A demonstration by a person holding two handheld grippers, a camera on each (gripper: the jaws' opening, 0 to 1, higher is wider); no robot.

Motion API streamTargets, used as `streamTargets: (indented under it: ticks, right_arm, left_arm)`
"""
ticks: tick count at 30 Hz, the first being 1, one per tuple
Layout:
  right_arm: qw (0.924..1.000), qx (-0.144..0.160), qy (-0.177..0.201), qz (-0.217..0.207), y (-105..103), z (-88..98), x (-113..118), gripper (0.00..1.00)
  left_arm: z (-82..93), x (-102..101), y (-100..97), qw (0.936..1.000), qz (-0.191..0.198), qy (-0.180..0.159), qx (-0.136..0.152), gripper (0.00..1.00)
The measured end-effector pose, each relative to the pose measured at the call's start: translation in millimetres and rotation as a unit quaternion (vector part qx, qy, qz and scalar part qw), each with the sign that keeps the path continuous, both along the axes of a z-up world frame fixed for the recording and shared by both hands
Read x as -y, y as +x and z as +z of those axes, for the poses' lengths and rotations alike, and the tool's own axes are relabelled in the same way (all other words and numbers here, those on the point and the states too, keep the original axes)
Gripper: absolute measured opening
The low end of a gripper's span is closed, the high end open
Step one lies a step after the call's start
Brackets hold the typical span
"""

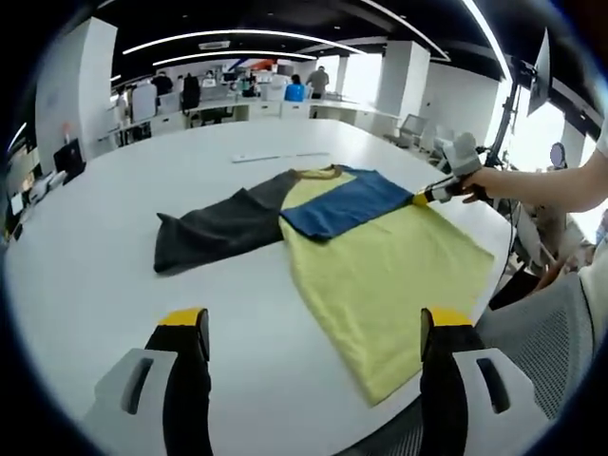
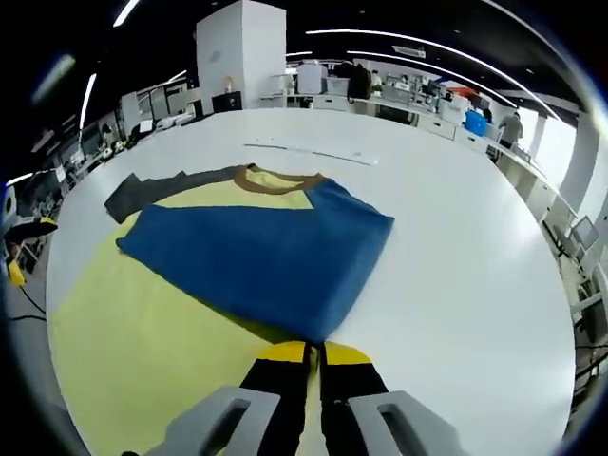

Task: Fold the garment on the visible template until the final outline fits inside the template.

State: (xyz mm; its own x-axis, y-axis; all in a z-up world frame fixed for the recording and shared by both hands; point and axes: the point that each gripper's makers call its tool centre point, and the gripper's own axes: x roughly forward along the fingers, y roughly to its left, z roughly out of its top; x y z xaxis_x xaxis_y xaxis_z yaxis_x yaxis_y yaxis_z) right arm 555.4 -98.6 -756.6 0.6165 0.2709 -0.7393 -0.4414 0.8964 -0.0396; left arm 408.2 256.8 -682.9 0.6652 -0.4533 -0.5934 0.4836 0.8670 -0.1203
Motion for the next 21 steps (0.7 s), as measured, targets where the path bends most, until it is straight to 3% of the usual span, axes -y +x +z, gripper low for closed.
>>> streamTargets:
  ticks: [18, 21]
  right_arm:
    - [0.9995, -0.011, 0.028, -0.013, 2.5, 0.0, 17.4, 0.00]
    - [0.9993, -0.010, 0.030, -0.018, 3.0, 0.6, 19.2, 0.05]
  left_arm:
    - [-2.7, -5.3, 4.5, 1.0000, 0.006, 0.002, -0.006, 0.87]
    - [-2.8, -5.5, 6.2, 0.9999, 0.008, 0.001, -0.006, 0.87]
